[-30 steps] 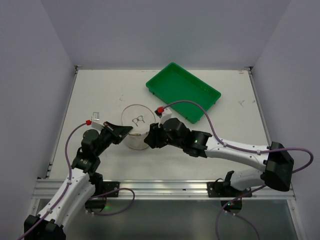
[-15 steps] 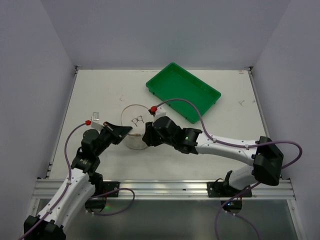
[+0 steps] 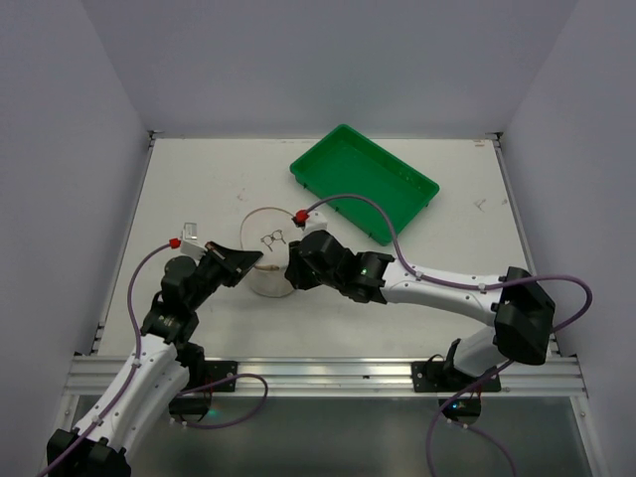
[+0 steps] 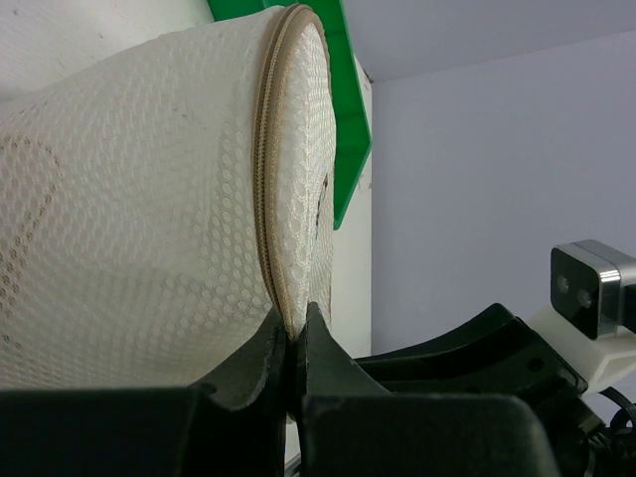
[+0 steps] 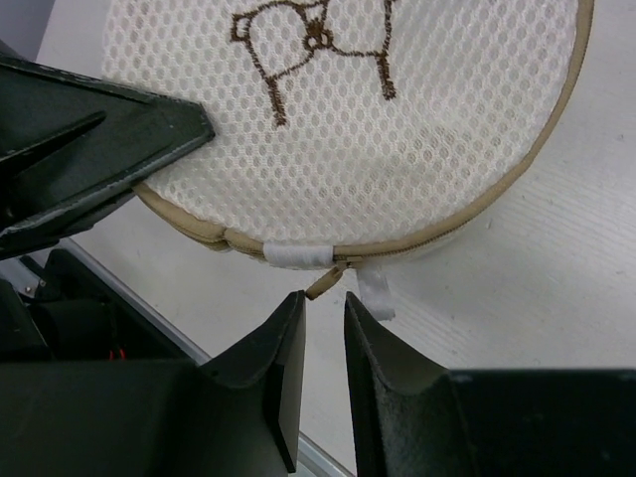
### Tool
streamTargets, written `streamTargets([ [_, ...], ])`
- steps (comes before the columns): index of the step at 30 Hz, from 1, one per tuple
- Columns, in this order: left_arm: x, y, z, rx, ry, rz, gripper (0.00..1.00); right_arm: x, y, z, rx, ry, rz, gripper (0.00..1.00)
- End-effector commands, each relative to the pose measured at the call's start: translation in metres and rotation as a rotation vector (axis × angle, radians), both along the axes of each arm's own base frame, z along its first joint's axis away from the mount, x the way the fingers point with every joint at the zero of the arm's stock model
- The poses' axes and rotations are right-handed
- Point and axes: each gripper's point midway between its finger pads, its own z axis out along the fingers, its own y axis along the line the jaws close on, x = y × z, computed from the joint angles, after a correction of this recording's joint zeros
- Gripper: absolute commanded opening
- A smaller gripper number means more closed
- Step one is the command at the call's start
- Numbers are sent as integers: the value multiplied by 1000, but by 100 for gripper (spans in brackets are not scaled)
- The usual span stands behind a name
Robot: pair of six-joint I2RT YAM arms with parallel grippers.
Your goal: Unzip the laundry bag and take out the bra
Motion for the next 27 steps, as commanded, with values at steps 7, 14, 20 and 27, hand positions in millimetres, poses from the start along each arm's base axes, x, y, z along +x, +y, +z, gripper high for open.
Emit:
streamTargets([
  [7, 1, -2, 30, 0, -91, -12, 0, 13, -5, 5, -15, 7, -110, 30],
  [14, 0, -1, 31, 6, -92, -13, 0, 16, -8, 9, -10, -1, -120, 25],
  [20, -1, -2, 30, 8, -89, -20, 0, 17, -9, 9, -16, -5, -113, 6],
  [27, 0, 0, 24, 51, -85, -23, 0, 32, -59, -7, -72, -24, -191, 0],
])
